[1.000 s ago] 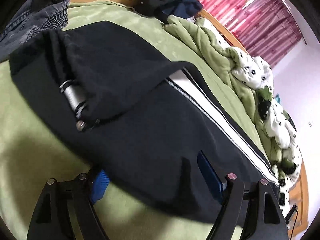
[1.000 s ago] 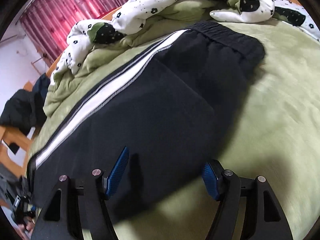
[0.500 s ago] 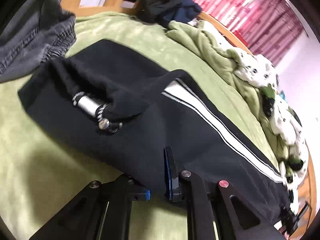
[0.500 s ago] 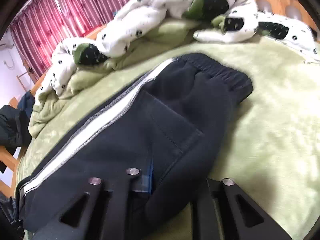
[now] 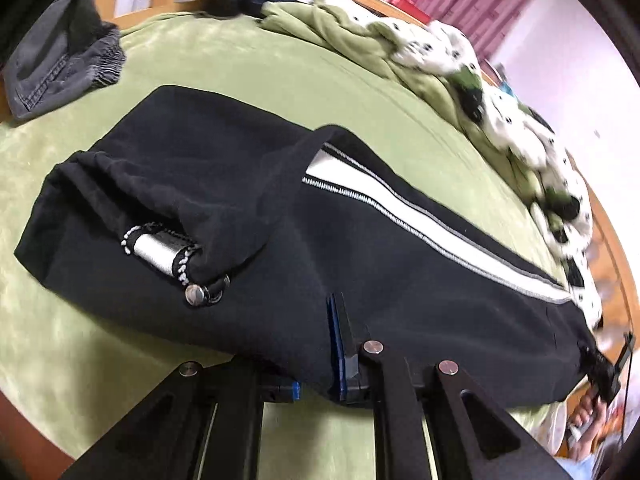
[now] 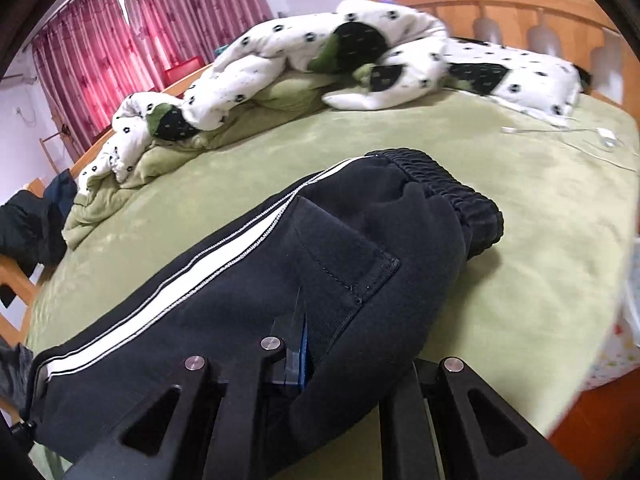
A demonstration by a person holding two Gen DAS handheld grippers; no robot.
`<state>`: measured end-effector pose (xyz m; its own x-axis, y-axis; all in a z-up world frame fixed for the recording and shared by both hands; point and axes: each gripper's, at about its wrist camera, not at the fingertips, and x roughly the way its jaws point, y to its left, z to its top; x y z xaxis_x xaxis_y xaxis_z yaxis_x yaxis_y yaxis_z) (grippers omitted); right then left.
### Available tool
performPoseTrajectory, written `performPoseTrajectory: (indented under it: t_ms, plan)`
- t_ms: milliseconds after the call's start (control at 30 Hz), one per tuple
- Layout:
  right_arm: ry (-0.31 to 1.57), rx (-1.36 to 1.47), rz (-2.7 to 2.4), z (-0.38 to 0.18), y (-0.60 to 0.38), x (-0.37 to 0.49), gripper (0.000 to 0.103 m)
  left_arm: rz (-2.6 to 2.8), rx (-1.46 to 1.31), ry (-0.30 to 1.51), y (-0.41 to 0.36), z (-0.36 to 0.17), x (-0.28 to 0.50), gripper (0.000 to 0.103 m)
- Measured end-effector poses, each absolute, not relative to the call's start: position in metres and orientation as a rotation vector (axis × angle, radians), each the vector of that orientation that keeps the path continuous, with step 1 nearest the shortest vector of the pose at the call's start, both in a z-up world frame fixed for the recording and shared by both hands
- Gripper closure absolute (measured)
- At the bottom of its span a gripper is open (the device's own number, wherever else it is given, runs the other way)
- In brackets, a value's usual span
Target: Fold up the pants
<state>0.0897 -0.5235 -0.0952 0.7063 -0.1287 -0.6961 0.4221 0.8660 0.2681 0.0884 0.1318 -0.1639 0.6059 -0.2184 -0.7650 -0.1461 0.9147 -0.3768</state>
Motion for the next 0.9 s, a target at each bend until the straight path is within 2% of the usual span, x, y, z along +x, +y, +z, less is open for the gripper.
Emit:
performPoseTrajectory:
  t_ms: [67, 167, 200, 233, 267, 300, 367, 433, 500, 667, 900]
  plan:
    - [0.736, 0.455, -0.322, -0.103, -0.537, 0.074, 0.091, -0.017, -0.403, 0.929, 0.127, -0.169, 0.083, 0.089]
    - [0.793, 0.498, -0.308, -0.126, -0.544, 0.07, 0.089, -0.007, -0.403, 0.965, 0.129, -0.175, 0.083, 0.08]
    - [0.814, 0.49, -0.318, -0.135, -0.543, 0.069, 0.08, -0.008, -0.402, 0.984, 0.13, -0.174, 0.083, 0.074]
    - [0.824, 0.481, -0.328, -0.139, -0.542, 0.066, 0.062, -0.019, -0.388, 0.995, 0.132, -0.17, 0.079, 0.07]
    - [0.842, 0.46, -0.335, -0.144, -0.54, 0.062, 0.054, -0.023, -0.367, 0.991, 0.132, -0.167, 0.074, 0.059]
    - [0.844, 0.435, -0.329, -0.146, -0.539, 0.057, 0.049, -0.019, -0.34, 0.984, 0.133, -0.165, 0.064, 0.045]
    - [0.818, 0.388, -0.305, -0.144, -0.54, 0.04, 0.049, 0.017, -0.281, 0.957, 0.136, -0.156, 0.049, 0.035]
    - [0.792, 0.392, -0.284, -0.137, -0.55, 0.027, 0.039, 0.021, -0.266, 0.935, 0.139, -0.149, 0.038, 0.035]
    - [0.765, 0.433, -0.282, -0.129, -0.562, 0.021, 0.033, 0.03, -0.298, 0.928, 0.143, -0.145, 0.028, 0.035]
    - [0.726, 0.587, -0.345, -0.121, -0.604, 0.036, 0.029, 0.049, -0.395, 0.894, 0.143, -0.143, 0.021, 0.035]
    - [0.774, 0.847, -0.358, -0.164, -0.636, 0.093, 0.029, 0.068, -0.301, 0.861, 0.129, -0.133, 0.035, 0.035]
